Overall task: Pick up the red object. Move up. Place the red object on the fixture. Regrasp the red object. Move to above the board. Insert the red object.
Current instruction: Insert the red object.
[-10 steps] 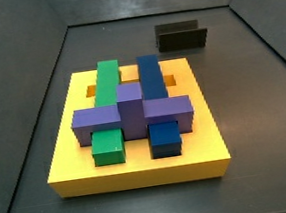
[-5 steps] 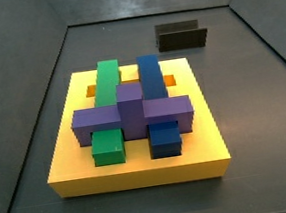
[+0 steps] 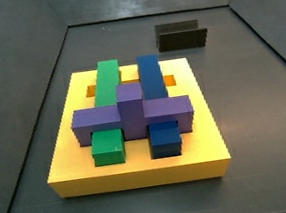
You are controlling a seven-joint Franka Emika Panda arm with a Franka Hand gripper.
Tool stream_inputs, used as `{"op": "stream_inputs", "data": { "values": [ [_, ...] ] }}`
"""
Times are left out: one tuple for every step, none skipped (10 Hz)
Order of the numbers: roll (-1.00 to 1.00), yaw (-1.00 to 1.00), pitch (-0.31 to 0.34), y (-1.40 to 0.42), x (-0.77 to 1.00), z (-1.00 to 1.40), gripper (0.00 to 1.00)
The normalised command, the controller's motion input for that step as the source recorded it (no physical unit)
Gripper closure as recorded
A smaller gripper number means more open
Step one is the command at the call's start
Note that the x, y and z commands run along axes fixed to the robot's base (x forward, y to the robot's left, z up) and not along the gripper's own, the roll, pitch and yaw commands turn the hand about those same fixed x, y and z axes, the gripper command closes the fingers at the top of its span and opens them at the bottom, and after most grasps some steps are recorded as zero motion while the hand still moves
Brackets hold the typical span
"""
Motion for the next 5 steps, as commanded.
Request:
{"op": "stream_inputs", "data": {
  "values": [
    [-0.01,0.0,0.024,0.0,0.0,-0.04,1.0],
    [0.0,0.0,0.053,0.0,0.0,-0.04,1.0],
    [0.0,0.0,0.0,0.0,0.0,0.0,1.0],
    [-0.01,0.0,0.0,0.0,0.0,0.0,1.0],
    [0.0,0.0,0.0,0.0,-0.02,0.0,1.0]
  ]
}}
